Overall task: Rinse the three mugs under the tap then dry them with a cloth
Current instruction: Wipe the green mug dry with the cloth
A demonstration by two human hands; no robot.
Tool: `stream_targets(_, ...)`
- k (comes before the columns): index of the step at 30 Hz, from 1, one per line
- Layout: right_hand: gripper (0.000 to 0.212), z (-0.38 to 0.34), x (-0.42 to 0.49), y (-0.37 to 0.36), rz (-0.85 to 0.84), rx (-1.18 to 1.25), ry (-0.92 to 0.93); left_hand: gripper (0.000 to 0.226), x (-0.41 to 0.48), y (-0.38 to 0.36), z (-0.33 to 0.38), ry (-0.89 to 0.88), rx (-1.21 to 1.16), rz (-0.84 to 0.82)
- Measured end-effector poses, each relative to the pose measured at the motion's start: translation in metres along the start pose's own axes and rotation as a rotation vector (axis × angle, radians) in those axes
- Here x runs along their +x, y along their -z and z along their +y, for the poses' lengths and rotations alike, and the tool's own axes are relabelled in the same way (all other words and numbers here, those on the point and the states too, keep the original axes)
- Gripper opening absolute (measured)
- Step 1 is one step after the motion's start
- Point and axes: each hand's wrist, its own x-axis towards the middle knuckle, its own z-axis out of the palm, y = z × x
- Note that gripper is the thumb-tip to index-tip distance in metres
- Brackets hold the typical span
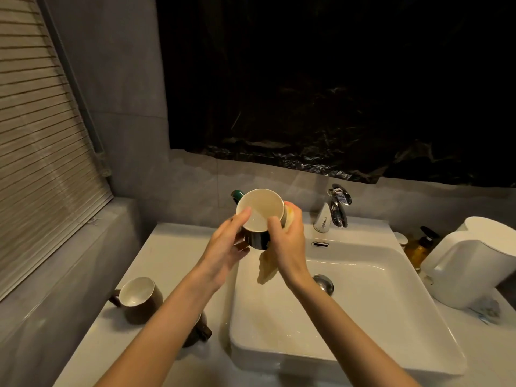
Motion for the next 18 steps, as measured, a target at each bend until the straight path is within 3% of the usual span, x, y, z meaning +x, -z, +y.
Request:
stream_targets(4, 0.056, 0.008, -0.013, -0.004, -0.02, -0.071, 0.114, 0.04, 0.003, -0.006, 0.0, 0.038, -0.191, 0.056)
stream_targets(10, 0.077, 0.015, -0.019, -0.007, -0.017, -0.097, 0.186, 0.04, 0.0, -0.005, -0.002, 0.06, -0.271, 0.005)
stream_targets(18, 0.038, 0.0, -0.009, -0.006, -0.048, -0.121, 0.412, 0.038, 0.001, -0.001, -0.001, -0.064, -0.136, 0.04)
